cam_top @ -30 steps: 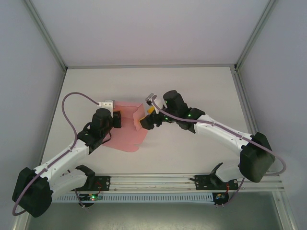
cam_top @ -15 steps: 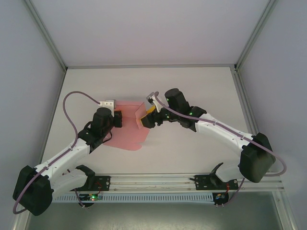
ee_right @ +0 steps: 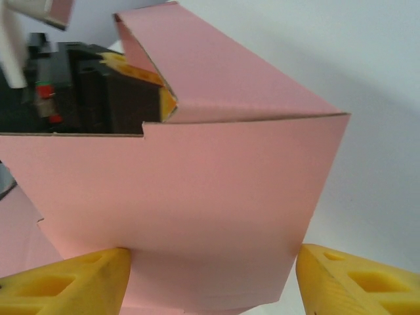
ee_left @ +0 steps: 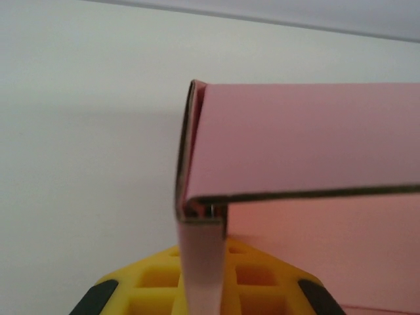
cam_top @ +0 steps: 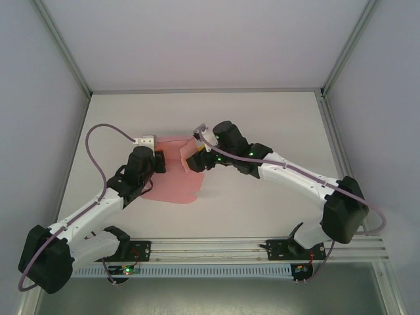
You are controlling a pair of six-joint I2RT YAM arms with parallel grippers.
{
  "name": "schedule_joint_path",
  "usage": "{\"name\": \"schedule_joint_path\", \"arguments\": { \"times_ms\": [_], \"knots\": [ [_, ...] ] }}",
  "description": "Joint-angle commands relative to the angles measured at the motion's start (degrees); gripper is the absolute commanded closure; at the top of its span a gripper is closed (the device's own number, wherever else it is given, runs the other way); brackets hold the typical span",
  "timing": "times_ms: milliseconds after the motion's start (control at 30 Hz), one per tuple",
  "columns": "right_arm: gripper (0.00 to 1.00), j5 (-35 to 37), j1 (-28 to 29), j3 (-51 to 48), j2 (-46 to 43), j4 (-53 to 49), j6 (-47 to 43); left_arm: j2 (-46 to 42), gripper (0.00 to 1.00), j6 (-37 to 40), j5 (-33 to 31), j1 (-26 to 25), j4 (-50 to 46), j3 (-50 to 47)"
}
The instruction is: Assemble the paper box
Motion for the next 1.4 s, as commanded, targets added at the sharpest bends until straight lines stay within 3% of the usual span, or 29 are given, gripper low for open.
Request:
{"name": "schedule_joint_path", "arguments": {
  "times_ms": [0, 100, 233, 500, 667, 833, 1067, 1267, 1367],
  "knots": [
    [0.33, 12.6, 2.1, 3.3, 2.9, 3.7, 3.0, -0.5, 1.00, 0.6, 4.9, -1.9, 1.3, 2.7],
    [0.37, 20.4, 2.8, 4.1, 4.2, 2.8, 4.4, -0.9, 1.00, 0.6, 5.2, -1.9, 1.6, 2.8],
    [0.37, 25.3, 3.6, 5.0, 5.4, 1.0, 4.1, -1.2, 1.00, 0.3, 4.9, -2.1, 1.6, 2.8],
    [0.27, 12.2, -0.1, -2.0, -3.3, 3.8, 3.9, -1.3, 1.00, 0.6, -1.2, -1.9, -0.6, 1.9],
    [0.25, -4.2, -7.1, -12.3, -12.9, 12.6, 6.3, -1.5, 1.00, 0.7, -0.4, -1.8, -0.3, 1.3],
    [0.28, -17.1, -7.9, -14.2, -14.3, 16.3, 5.1, -1.3, 1.00, 1.1, 1.2, -1.8, 0.3, 1.6],
    [0.33, -16.9, -7.7, -13.8, -13.9, 15.0, 6.5, -1.1, 1.00, 0.1, -2.5, -1.8, -1.4, 2.5],
    [0.36, -16.3, -5.5, -13.7, -12.3, 14.0, 6.1, -0.9, 1.00, -0.4, -2.0, -1.9, -0.7, 2.7],
    [0.40, -7.7, -4.2, -12.1, -11.6, 8.7, 4.7, -1.2, 1.00, -0.7, -3.0, -1.8, -1.1, 3.1]
  ]
}}
